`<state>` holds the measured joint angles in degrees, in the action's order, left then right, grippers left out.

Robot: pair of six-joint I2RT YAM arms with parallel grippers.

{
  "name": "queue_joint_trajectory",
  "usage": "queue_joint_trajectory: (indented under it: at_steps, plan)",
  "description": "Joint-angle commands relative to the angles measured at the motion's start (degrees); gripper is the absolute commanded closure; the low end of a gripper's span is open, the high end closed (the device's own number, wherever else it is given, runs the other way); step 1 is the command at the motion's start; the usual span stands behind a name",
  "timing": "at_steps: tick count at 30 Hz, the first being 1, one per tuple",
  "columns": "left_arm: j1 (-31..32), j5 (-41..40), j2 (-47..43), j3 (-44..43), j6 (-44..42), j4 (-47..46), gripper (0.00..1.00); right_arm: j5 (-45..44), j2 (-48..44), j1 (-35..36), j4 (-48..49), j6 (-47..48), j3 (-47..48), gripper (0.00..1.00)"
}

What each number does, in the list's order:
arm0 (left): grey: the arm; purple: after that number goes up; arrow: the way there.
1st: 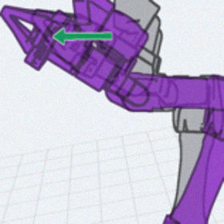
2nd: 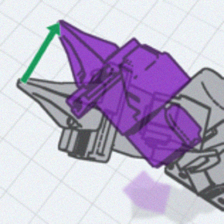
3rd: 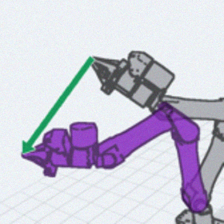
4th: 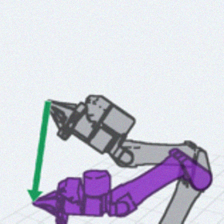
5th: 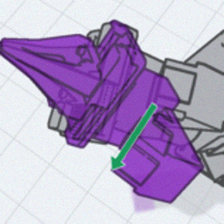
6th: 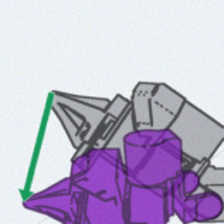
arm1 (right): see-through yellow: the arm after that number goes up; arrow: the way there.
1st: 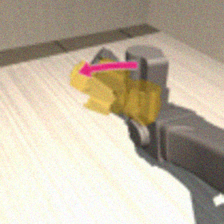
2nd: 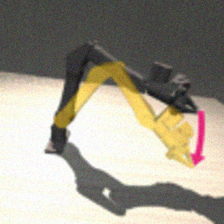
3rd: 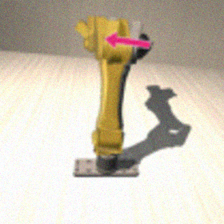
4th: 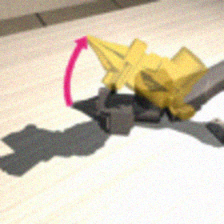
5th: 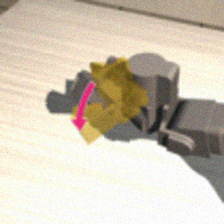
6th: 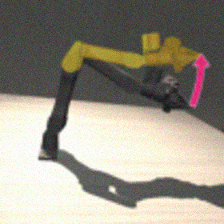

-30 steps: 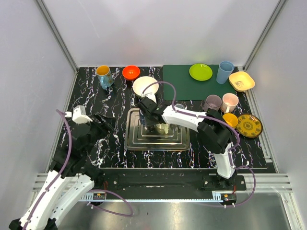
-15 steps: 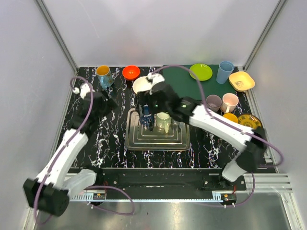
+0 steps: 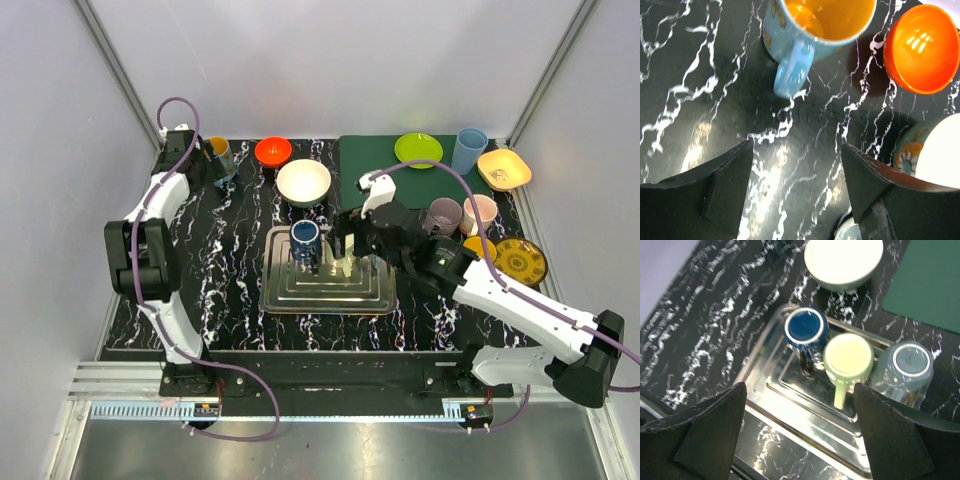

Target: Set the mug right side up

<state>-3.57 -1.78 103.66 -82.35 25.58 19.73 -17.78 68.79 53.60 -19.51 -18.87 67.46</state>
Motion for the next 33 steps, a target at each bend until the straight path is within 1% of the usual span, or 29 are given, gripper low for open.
queue_joint_trajectory:
  at_steps: [1, 3, 4, 5, 10, 13, 14, 16, 21, 23, 26, 27, 31, 33]
  plan:
    - [-2.1, 6.8, 7.7, -10.6, -10.2, -3.6, 0.26, -3.4, -5.0, 0.2, 2.4, -0.7, -4.4, 0.08]
    - [-2.2, 7.1, 12.2, -14.4, -12.5, -1.5, 0.24, -3.8, -6.1, 0.1, 1.9, -0.2, -5.1, 0.08]
    - [-2.2, 7.7, 13.5, -17.8, -14.3, -0.8, 0.23, -4.2, -6.3, 0.1, 1.1, 0.1, -5.2, 0.08]
    - [-2.2, 7.8, 14.7, -19.4, -15.1, -0.1, 0.23, -4.3, -6.4, 0.1, 0.5, 0.2, -5.1, 0.08]
    - [-2.4, 7.0, 21.2, -27.2, -16.7, 2.5, 0.25, -5.2, -6.8, 0.0, -1.7, 0.6, -5.1, 0.08]
    - [-2.4, 7.7, 23.9, -29.8, -17.1, 3.6, 0.27, -5.1, -6.4, 0.1, -1.9, 0.7, -5.6, 0.08]
    - [-2.4, 7.8, 24.2, -30.0, -17.1, 3.8, 0.30, -5.3, -6.3, -0.1, -1.9, 0.6, -5.8, 0.07]
    - [-2.4, 7.6, 24.4, -29.5, -17.7, 3.7, 0.32, -5.7, -5.8, -0.1, -1.9, 0.6, -6.1, 0.07]
    - [-3.0, 8.6, 25.2, -30.5, -17.5, 3.7, 0.43, -5.8, -5.2, -0.4, -1.8, 0.2, -6.6, 0.07]
    - [-3.1, 8.7, 25.4, -30.9, -17.4, 3.7, 0.46, -5.9, -5.3, -0.4, -1.8, 0.2, -6.8, 0.07]
    - [-3.3, 9.3, 25.4, -30.9, -17.2, 3.7, 0.60, -6.3, -5.7, -0.5, -1.8, 0.2, -7.0, 0.07]
    - [-3.5, 9.8, 25.2, -30.9, -17.1, 3.7, 0.73, -6.4, -5.8, -0.5, -1.8, 0.2, -7.0, 0.07]
    - [-3.8, 9.7, 24.1, -29.4, -16.3, 3.0, 1.00, -6.0, -5.8, -0.6, -1.8, -0.5, -7.3, 0.07]
    - [-4.2, 10.0, 22.7, -27.9, -15.1, 2.3, 1.00, -5.8, -6.0, -0.6, -1.8, -0.9, -7.4, 0.07]
